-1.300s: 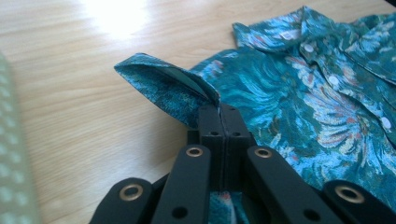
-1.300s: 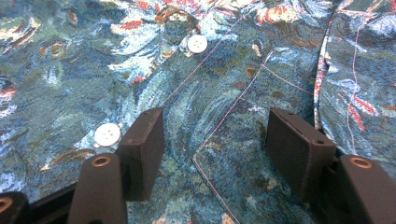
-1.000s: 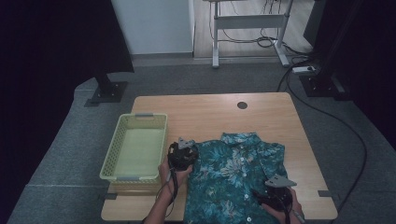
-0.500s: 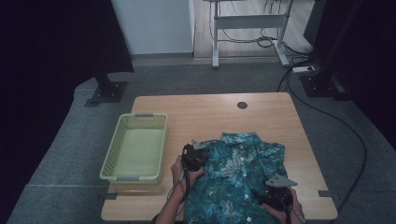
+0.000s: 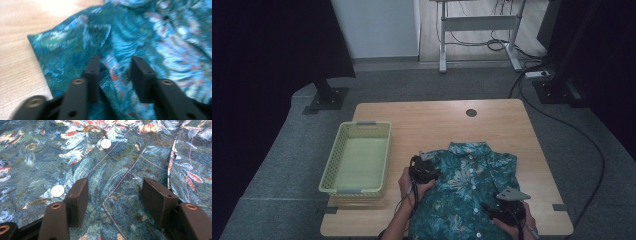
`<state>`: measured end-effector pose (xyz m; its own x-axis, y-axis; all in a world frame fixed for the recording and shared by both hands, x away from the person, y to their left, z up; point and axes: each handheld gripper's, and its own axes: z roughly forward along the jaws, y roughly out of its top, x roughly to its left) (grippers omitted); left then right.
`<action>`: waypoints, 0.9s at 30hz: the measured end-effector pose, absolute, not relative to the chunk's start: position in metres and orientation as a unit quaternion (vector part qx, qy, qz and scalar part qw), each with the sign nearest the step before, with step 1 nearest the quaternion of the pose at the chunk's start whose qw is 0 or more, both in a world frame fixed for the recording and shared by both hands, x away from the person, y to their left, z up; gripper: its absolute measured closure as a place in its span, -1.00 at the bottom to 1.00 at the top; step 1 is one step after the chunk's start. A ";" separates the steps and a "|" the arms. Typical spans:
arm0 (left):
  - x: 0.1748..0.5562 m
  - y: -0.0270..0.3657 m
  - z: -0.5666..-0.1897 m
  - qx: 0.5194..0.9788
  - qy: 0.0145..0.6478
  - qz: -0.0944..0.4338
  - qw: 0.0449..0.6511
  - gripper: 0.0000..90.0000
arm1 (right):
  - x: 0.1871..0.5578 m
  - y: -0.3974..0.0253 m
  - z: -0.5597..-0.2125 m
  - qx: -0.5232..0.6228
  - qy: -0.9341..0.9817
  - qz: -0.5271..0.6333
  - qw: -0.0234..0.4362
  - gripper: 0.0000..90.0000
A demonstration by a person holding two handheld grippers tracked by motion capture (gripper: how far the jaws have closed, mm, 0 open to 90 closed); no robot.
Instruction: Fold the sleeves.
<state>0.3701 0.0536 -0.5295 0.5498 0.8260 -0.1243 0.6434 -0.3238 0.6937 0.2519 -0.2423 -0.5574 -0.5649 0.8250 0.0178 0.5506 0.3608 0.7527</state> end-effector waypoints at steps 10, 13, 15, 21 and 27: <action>0.345 0.065 -0.511 0.803 0.427 0.128 0.395 0.00 | 0.252 -0.242 -0.557 0.428 0.803 0.370 0.186 -0.15; 0.340 0.068 -0.517 0.807 0.426 0.125 0.389 -0.04 | 0.252 -0.242 -0.557 0.429 0.803 0.370 0.186 -0.15; 0.338 0.070 -0.525 0.805 0.433 0.122 0.386 -0.05 | 0.252 -0.242 -0.557 0.428 0.803 0.370 0.186 -0.15; 0.340 0.075 -0.546 0.800 0.450 0.119 0.379 -0.10 | 0.253 -0.242 -0.558 0.429 0.802 0.371 0.187 -0.15; 0.338 0.079 -0.549 0.793 0.453 0.138 0.383 -0.11 | 0.255 -0.240 -0.559 0.430 0.799 0.375 0.190 -0.14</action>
